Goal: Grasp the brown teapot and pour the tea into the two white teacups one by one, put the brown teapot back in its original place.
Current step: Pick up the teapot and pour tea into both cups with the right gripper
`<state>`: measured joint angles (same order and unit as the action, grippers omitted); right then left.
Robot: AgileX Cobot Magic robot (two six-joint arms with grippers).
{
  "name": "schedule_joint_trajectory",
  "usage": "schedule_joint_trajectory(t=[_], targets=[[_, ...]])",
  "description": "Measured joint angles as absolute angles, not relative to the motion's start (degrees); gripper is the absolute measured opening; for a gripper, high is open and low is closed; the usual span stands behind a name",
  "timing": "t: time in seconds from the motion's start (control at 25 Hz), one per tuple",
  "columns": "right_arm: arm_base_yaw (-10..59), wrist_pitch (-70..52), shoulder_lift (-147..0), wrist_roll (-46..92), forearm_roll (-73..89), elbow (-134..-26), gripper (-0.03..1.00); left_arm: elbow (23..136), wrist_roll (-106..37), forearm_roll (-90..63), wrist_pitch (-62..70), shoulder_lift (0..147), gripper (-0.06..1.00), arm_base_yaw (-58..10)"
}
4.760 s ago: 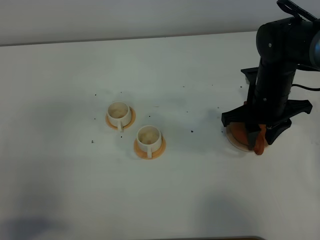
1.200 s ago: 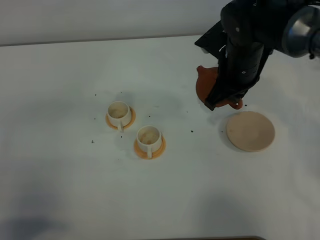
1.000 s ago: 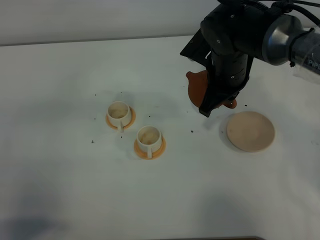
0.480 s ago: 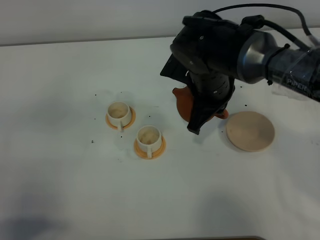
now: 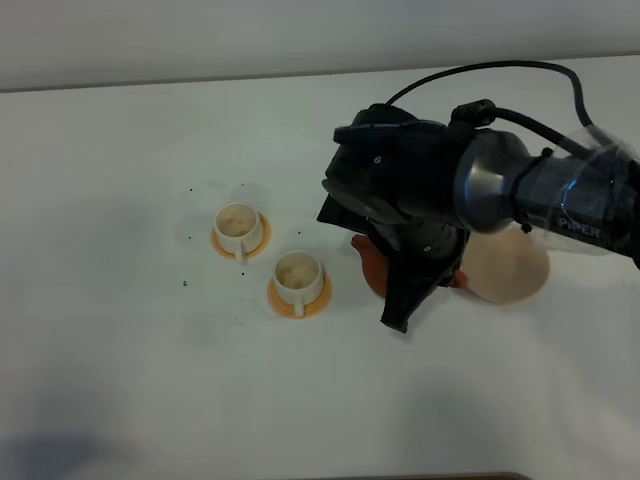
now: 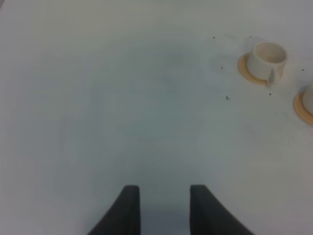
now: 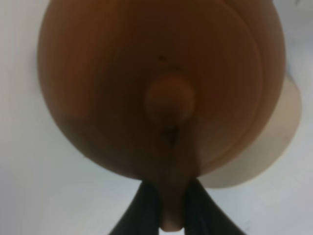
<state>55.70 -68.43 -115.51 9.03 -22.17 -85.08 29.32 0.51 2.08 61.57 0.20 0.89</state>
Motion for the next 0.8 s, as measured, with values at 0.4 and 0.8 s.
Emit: schedule_joint_trajectory(t=[0.4, 0.8], targets=[[59.3, -65.2, -115.9, 9.6, -26.4, -84.9, 0.10, 29.3, 0.5, 2.1, 61.6, 0.2, 0.25, 0.9], [59.7, -63.9, -118.6, 11.3, -28.8, -84.9, 0.10, 29.3, 0.5, 2.1, 61.6, 0.2, 0.25, 0.9]])
